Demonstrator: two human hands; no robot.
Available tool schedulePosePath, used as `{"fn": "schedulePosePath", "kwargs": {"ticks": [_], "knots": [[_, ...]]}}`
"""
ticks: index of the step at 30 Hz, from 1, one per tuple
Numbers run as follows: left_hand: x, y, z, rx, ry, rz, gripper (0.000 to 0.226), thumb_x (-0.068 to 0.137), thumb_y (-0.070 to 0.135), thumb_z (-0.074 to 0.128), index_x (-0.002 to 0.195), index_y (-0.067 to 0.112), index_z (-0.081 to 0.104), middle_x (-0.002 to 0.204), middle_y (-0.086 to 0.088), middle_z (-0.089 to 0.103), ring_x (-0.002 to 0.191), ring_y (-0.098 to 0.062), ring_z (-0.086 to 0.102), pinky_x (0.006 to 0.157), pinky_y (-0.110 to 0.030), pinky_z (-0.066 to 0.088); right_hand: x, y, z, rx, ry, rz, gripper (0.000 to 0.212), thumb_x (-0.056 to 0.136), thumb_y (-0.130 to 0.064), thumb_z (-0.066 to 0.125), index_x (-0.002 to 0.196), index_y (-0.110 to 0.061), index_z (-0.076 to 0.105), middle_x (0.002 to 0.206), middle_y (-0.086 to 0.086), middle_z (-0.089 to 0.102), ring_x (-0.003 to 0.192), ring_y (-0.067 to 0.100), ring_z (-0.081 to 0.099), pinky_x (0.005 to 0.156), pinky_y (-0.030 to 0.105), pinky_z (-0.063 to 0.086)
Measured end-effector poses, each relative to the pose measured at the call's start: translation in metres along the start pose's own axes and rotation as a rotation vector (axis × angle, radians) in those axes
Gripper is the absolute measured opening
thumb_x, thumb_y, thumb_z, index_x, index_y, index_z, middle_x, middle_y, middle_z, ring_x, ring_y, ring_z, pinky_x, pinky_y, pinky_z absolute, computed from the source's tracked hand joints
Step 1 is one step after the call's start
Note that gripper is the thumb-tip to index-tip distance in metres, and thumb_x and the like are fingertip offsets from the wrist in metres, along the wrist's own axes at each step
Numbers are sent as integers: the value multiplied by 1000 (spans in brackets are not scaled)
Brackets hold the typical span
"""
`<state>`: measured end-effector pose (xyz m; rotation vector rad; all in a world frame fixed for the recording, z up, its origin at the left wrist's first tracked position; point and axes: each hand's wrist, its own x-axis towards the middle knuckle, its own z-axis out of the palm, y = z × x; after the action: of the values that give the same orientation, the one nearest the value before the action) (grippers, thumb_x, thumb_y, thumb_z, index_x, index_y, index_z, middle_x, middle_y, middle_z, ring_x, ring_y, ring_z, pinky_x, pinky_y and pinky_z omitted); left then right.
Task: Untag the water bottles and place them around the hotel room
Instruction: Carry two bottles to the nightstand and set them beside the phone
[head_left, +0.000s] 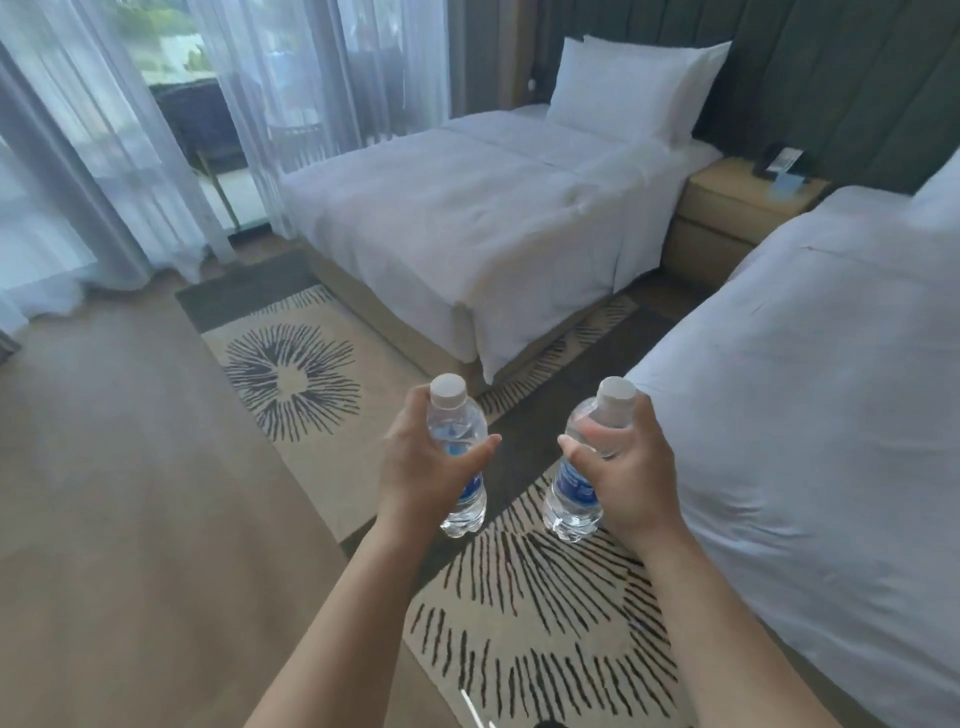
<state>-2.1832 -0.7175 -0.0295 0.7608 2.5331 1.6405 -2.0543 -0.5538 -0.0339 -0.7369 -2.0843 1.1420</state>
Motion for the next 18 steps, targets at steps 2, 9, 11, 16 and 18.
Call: {"fn": "schedulePosePath", "kwargs": {"ticks": [2,9,11,16,18], "knots": [[35,-9,11,-36,-24,-25,58,60,41,86,104,33,49,99,9,65,88,-14,66,78,-42,56,30,10,9,5,24,36,56,70,-30,82,112,-31,45,108,-1,59,98,15,60,80,24,50],[163,-35,74,-36,-74,-9,57,59,46,85,103,37,50,98,14,66,88,-12,66,77,-38,56,147,52,35,-11,83,96,55,73,-25,81,115,-28,46,108,-3,59,94,-4,59,73,8,43],[207,-39,98,-8,-90,16,59,59,50,84,105,39,49,97,15,66,87,-11,66,73,-33,54,191,65,41,-9,97,113,56,74,-25,81,117,-26,46,110,-3,58,99,4,59,78,12,48],[327,-35,160,-5,-163,53,59,60,46,85,104,41,46,96,21,60,91,-8,61,74,-28,48,314,92,49,-71,128,129,56,72,-24,82,115,-17,47,113,4,59,101,18,58,76,1,42],[373,-30,186,8,-171,71,59,61,44,85,100,46,41,92,23,57,89,-7,58,73,-26,44,359,101,48,-109,147,137,59,73,-26,81,119,-15,46,117,5,58,105,18,57,82,10,45]]}}
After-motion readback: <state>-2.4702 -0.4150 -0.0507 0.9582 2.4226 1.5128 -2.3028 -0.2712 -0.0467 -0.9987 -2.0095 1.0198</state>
